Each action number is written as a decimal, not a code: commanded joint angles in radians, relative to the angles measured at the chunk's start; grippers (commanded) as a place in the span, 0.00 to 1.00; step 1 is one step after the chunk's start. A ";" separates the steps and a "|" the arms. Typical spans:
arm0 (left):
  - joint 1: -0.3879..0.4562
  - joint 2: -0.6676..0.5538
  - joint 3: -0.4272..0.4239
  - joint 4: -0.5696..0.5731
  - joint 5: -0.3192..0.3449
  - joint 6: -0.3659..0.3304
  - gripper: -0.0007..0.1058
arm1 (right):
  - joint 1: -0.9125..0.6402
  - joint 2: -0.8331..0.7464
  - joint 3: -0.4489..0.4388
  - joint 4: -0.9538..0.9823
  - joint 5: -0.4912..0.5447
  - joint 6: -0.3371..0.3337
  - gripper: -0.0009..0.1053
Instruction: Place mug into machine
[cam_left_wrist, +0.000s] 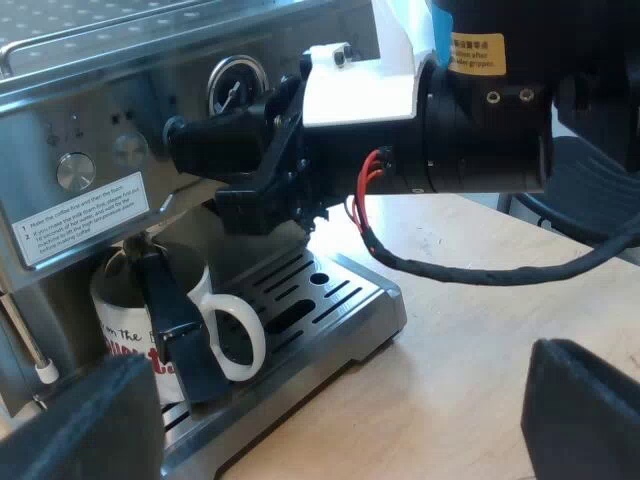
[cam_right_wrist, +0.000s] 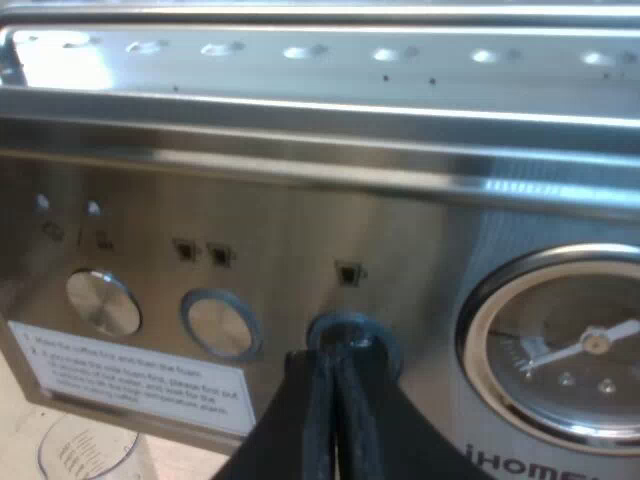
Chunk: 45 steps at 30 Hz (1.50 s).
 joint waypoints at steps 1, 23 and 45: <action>-0.005 -0.007 -0.006 -0.005 0.003 -0.010 0.72 | -0.016 0.002 -0.017 -0.046 0.069 -0.011 0.01; -0.005 -0.007 -0.006 -0.004 0.003 -0.010 0.72 | 0.003 -0.036 -0.017 0.040 0.020 -0.005 0.57; -0.005 0.034 -0.066 -0.014 0.010 -0.058 0.70 | -0.010 -0.533 -0.015 0.802 -0.247 0.022 0.78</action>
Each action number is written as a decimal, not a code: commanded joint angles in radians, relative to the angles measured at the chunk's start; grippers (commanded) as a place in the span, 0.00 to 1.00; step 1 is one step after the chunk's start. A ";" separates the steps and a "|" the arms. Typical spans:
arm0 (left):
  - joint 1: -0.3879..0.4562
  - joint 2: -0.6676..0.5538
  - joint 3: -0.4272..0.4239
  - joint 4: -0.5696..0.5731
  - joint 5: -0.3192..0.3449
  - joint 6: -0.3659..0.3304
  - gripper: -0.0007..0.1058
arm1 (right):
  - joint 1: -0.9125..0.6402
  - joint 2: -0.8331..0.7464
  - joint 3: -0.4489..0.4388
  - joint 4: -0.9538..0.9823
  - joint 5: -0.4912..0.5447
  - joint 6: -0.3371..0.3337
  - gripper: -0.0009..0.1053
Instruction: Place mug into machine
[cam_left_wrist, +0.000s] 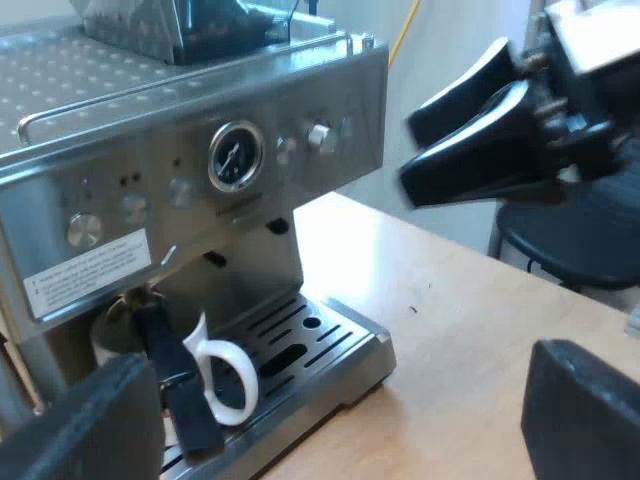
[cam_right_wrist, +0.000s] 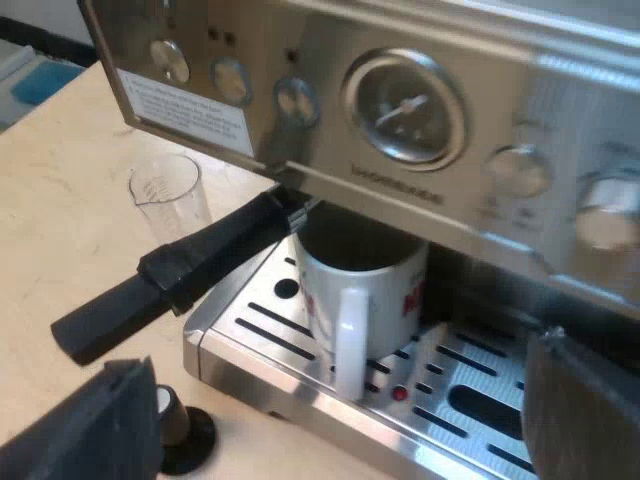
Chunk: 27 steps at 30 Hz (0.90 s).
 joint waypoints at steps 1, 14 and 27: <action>-0.005 0.043 -0.004 -0.028 0.000 -0.023 0.68 | -0.034 -0.059 -0.010 0.051 -0.008 -0.021 0.78; 0.087 0.346 -0.091 -0.195 -0.011 -0.044 0.65 | -0.510 -0.168 -0.010 0.169 -0.251 -0.074 0.78; 0.392 0.352 -0.128 -0.170 0.057 -0.044 0.65 | -1.021 -0.234 -0.010 0.297 -0.545 -0.193 0.78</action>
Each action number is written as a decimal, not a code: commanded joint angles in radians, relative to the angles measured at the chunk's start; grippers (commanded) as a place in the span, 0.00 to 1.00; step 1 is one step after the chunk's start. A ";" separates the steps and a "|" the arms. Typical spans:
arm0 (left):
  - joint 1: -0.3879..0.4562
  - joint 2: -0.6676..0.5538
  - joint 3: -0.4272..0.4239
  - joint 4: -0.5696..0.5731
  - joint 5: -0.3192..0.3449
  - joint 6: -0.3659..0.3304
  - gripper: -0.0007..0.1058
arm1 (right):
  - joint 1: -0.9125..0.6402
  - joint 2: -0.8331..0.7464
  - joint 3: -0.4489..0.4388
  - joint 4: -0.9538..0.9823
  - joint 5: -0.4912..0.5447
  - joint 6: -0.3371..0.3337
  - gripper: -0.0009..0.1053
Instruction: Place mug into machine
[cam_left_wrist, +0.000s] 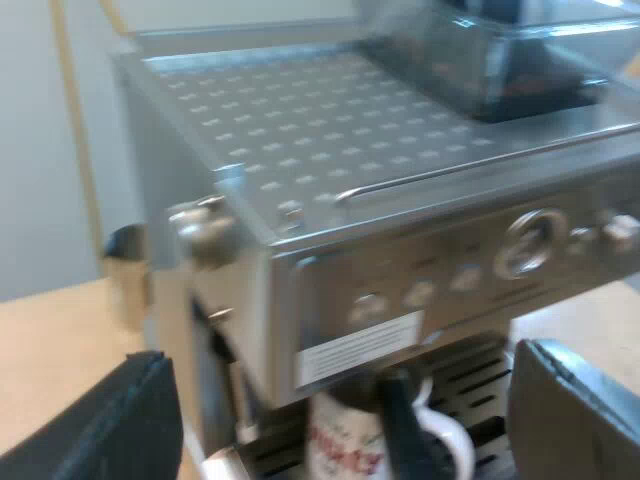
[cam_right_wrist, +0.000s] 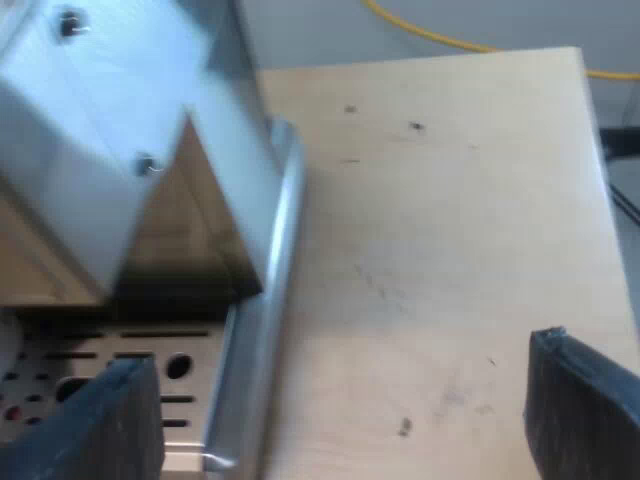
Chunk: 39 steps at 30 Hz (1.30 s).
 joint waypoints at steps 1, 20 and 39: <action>0.036 -0.027 -0.009 0.016 0.007 -0.011 0.65 | -0.052 -0.033 -0.010 0.033 -0.035 -0.033 0.78; 0.058 -0.423 -0.009 0.240 -0.009 0.021 0.65 | -0.078 -0.558 0.193 0.105 -0.027 -0.054 0.78; 0.062 -0.622 -0.009 0.468 -0.124 0.045 0.65 | -0.078 -0.785 0.268 0.225 -0.050 -0.046 0.78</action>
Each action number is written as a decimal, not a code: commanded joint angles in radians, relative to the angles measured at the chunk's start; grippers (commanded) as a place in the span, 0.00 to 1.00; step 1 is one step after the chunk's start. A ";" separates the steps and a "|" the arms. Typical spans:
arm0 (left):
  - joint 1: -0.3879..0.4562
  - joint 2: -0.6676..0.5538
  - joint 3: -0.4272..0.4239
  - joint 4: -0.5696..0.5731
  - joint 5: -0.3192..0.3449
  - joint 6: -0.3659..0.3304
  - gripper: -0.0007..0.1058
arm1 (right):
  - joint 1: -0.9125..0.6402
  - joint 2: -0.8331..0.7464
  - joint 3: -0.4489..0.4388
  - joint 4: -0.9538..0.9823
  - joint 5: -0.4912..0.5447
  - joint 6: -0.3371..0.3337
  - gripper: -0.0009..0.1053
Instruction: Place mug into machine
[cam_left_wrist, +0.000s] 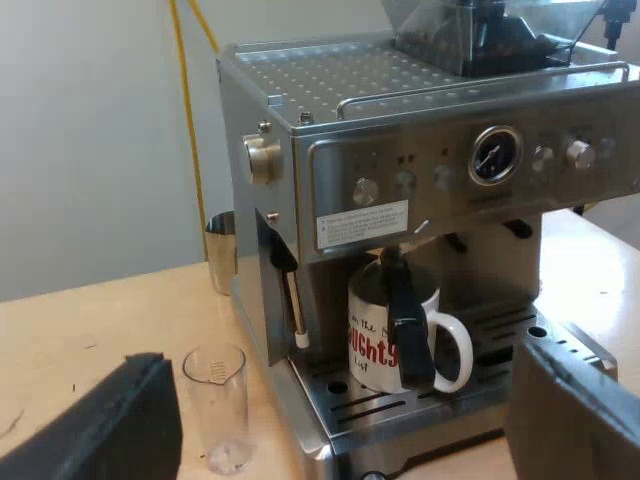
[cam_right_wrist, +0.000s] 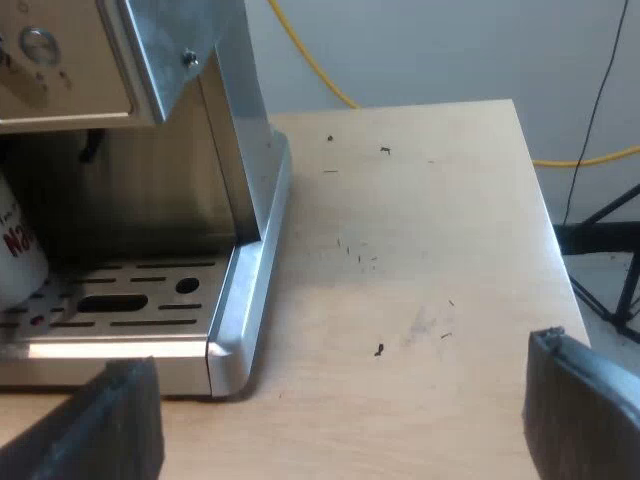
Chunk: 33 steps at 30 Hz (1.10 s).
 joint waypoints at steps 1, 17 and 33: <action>0.001 -0.039 0.020 -0.003 -0.077 -0.001 0.65 | -0.005 -0.046 0.018 -0.014 -0.014 -0.004 0.78; 0.001 -0.037 0.310 -0.124 -0.137 -0.001 0.65 | -0.005 -0.046 0.210 -0.015 -0.014 0.004 0.78; 0.001 -0.037 0.377 -0.073 -0.137 0.049 0.65 | -0.005 -0.045 0.291 -0.017 -0.014 0.004 0.78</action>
